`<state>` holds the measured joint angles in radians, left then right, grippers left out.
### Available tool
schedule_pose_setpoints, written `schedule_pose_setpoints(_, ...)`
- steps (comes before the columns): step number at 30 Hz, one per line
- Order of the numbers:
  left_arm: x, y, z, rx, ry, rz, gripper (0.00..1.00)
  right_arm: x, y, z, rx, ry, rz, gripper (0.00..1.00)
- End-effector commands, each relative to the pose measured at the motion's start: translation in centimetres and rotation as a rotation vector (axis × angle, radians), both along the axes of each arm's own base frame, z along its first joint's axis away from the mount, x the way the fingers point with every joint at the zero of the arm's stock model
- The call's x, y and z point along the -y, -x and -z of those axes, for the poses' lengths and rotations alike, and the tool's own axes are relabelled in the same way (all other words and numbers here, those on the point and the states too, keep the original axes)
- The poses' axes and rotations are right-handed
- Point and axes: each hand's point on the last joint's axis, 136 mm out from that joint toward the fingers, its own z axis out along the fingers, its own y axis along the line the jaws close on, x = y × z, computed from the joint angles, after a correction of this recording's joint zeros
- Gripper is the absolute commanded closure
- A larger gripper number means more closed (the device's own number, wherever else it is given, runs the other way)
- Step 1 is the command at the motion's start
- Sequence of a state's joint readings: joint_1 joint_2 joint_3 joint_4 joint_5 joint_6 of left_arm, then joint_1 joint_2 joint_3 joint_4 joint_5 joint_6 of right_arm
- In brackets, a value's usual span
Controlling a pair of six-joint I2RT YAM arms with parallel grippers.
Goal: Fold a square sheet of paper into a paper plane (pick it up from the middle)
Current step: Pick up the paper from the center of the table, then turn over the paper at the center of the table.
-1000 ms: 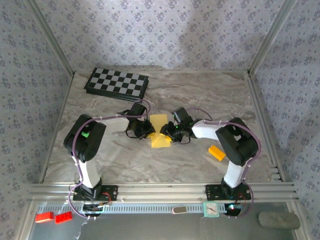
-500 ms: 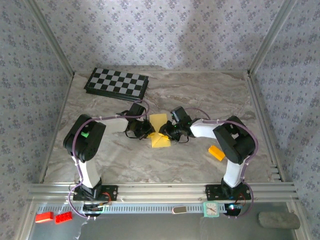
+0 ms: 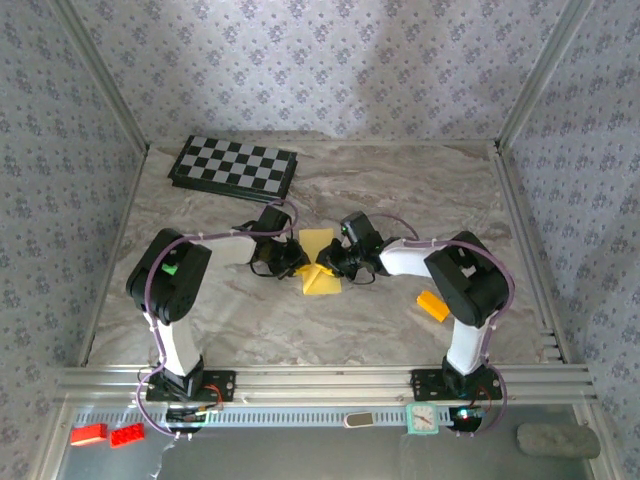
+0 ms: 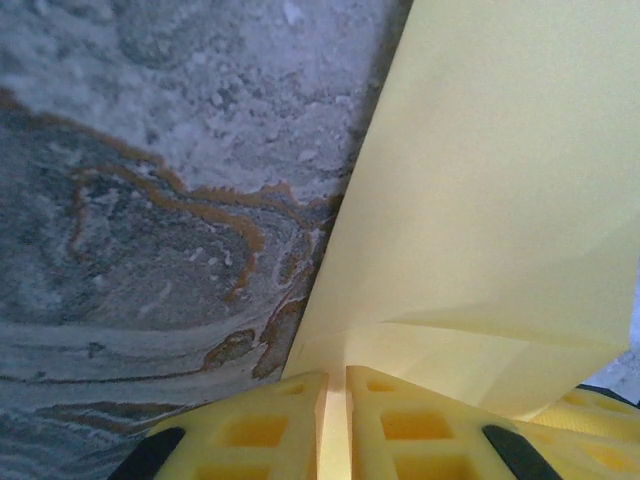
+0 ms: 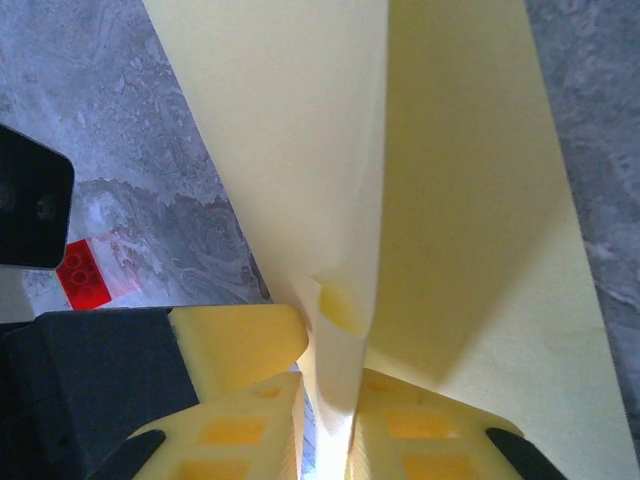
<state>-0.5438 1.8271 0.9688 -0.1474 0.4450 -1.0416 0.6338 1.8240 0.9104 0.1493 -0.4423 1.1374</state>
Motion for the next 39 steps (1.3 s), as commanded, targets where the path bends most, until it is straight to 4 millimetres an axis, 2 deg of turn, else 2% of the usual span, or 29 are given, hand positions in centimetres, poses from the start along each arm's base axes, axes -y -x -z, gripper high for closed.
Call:
schedule_pose_setpoints(1,-2.0,1.2,1.6,-0.054,-0.075,-0.032,0.85,-0.1,0.6,1.1,-0.029,0.008,-0.008,0.85)
schedule_pose_setpoints(5,-1.9,0.5,-0.3,-0.013,-0.042,-0.034,0.83,-0.1,0.1,0.7,0.003,0.017,-0.020,0.93)
schedule_pose_setpoints(10,-3.0,-0.8,-4.2,0.096,0.007,-0.060,0.69,-0.3,-1.3,-2.3,0.136,0.012,-0.063,0.99)
schedule_pose_setpoints(14,-4.7,-1.5,-8.0,0.203,0.071,-0.092,0.55,-0.6,-2.6,-6.2,0.276,-0.052,-0.119,0.99)
schedule_pose_setpoints(17,-5.4,-1.9,-11.2,0.297,0.157,-0.107,0.36,-0.7,-3.4,-9.5,0.364,-0.135,-0.154,1.00)
schedule_pose_setpoints(21,-5.0,-2.0,-15.5,0.418,0.301,-0.098,0.15,-0.8,-4.2,-14.4,0.471,-0.242,-0.186,1.00)
schedule_pose_setpoints(25,-3.8,-2.0,-19.2,0.500,0.457,-0.079,0.00,-1.0,-4.7,-19.0,0.553,-0.341,-0.203,1.00)
schedule_pose_setpoints(27,-3.3,-2.0,-20.8,0.529,0.525,-0.071,0.00,-1.3,-4.9,-21.0,0.573,-0.398,-0.205,1.00)
schedule_pose_setpoints(30,-2.9,-2.0,-22.8,0.580,0.585,-0.049,0.00,-1.5,-5.1,-22.6,0.573,-0.470,-0.201,0.99)
schedule_pose_setpoints(34,-2.6,-1.8,-23.9,0.631,0.599,-0.031,0.03,-2.0,-5.0,-23.8,0.554,-0.551,-0.201,0.99)
schedule_pose_setpoints(39,-2.0,-1.4,-25.0,0.676,0.628,0.000,0.14,-2.0,-5.0,-24.4,0.535,-0.600,-0.199,0.98)
